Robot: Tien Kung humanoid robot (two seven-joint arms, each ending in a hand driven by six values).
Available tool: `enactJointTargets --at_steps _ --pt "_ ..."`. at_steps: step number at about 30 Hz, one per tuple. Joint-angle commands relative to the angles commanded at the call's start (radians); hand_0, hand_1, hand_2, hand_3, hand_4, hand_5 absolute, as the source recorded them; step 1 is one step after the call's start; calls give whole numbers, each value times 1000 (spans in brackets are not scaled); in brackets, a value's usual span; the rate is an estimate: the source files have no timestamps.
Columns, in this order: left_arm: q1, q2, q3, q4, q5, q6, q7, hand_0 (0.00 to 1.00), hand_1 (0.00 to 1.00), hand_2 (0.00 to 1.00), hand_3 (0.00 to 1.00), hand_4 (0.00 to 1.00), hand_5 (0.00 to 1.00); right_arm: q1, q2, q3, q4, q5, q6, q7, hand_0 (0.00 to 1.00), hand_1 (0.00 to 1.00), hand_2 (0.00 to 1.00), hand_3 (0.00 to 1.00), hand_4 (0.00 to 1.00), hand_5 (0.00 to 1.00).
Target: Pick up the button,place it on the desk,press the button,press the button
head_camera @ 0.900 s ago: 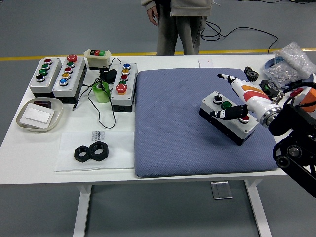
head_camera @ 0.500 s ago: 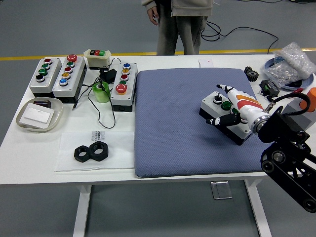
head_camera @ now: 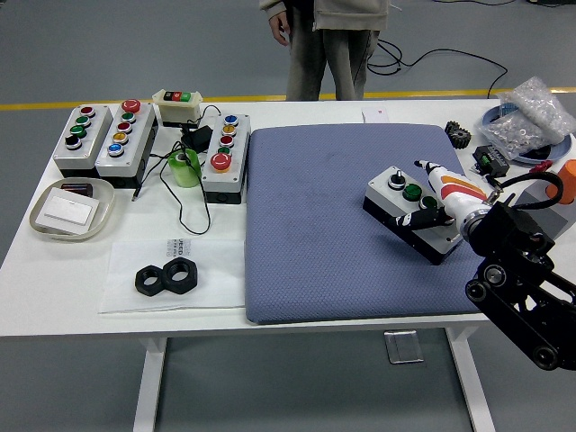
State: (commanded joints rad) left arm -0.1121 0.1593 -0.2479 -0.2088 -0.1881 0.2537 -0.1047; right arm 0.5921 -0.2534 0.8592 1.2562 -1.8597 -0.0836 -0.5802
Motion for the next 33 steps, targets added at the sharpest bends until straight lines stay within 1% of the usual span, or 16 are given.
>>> enactJointTargets --at_steps 3,4,9,10,15,16,21,22,24,27,28,33 --pt "0 0 0 0 -1 0 0 721 827 878 828 638 998 6 6 -2 -19 -2 -2 -10 983 864 941 953 998 366" --pt "0 0 0 0 -1 0 0 719 826 878 829 640 998 9 8 -3 -25 -5 -3 -14 942 786 851 918 998 339" --pt "0 -1 -1 -1 0 1 0 719 826 878 829 640 998 23 14 -10 -47 -15 3 -21 942 786 851 918 998 339" --pt "0 -1 -1 -1 0 1 1 719 826 878 828 640 998 26 14 -12 -51 -16 6 -22 914 715 743 872 998 314" --pt "1 -1 -2 -1 3 1 1 719 826 878 828 640 998 37 11 -26 -66 -17 25 -22 914 715 743 872 998 314" --pt "1 -1 -4 -1 5 1 1 719 827 877 828 641 998 38 11 -31 -69 -24 29 -25 880 647 661 828 916 232" --pt "1 -1 -5 -1 8 1 2 719 827 877 828 641 998 41 12 -39 -78 -42 22 -35 880 647 661 828 916 232" --pt "1 0 -5 -1 9 1 2 718 826 878 828 642 998 42 12 -41 -81 -45 20 -37 722 554 574 748 876 182" --pt "1 0 -5 -1 10 2 2 718 826 878 828 642 998 43 11 -44 -84 -47 17 -38 722 554 574 748 876 182" --pt "2 -1 -8 -1 14 2 3 718 826 878 828 642 998 44 10 -48 -84 -55 -2 -50 722 554 574 748 876 182" --pt "2 -1 -8 -1 15 2 3 717 826 877 827 642 998 44 10 -49 -83 -56 -4 -51 582 473 526 682 856 164" --pt "5 -1 -14 -1 22 3 5 717 826 877 827 642 998 46 1 -49 -71 -64 -19 -54 582 473 526 682 856 164"
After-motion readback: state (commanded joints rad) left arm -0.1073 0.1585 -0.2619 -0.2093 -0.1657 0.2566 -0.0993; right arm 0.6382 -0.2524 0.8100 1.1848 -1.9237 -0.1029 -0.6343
